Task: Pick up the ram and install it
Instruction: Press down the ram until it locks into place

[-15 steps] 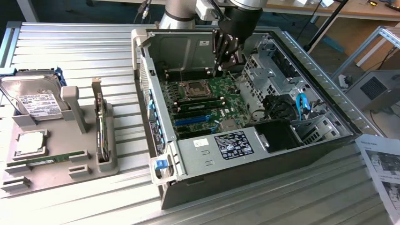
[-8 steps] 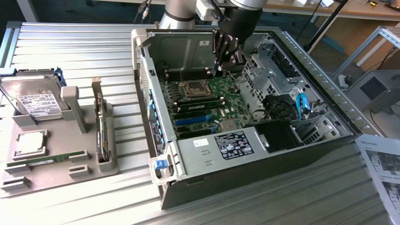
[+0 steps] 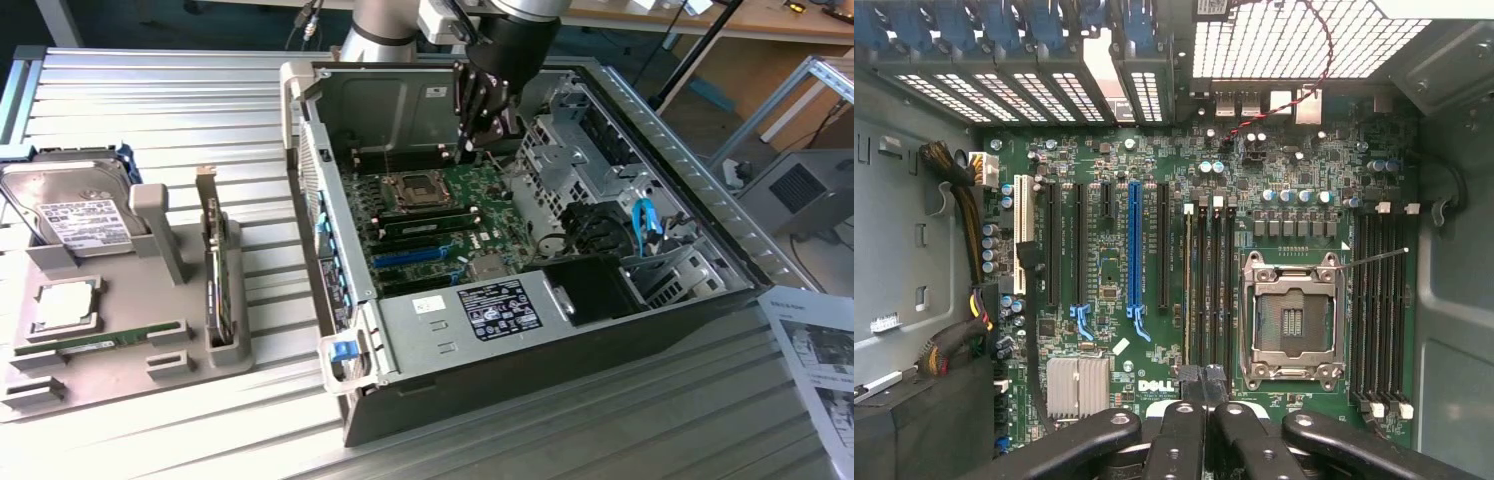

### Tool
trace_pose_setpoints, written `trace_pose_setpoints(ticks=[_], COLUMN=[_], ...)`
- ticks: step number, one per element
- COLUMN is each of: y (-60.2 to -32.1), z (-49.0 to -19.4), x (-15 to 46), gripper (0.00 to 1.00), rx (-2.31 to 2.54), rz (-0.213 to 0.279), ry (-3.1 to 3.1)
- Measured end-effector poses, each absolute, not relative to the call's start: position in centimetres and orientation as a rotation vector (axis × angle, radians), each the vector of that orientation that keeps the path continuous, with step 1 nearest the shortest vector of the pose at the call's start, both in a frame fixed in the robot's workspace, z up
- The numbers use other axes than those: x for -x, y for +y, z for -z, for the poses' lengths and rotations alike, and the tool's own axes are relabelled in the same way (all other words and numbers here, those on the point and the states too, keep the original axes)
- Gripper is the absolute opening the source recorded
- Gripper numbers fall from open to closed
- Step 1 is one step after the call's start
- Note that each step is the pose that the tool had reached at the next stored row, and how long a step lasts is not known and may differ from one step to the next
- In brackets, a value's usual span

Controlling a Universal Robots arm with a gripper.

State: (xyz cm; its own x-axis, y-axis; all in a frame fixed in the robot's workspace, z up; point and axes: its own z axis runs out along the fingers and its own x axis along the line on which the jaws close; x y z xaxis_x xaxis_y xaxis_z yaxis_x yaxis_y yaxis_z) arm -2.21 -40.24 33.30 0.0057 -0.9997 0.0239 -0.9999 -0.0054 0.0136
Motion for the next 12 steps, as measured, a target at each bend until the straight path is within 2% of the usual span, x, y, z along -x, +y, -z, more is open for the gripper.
trace_pose_setpoints(ticks=[12], y=[-40.24], z=[-33.27], x=[2.21], gripper=[0.11], rx=[-2.076], rz=[-0.009], ry=[-2.322])
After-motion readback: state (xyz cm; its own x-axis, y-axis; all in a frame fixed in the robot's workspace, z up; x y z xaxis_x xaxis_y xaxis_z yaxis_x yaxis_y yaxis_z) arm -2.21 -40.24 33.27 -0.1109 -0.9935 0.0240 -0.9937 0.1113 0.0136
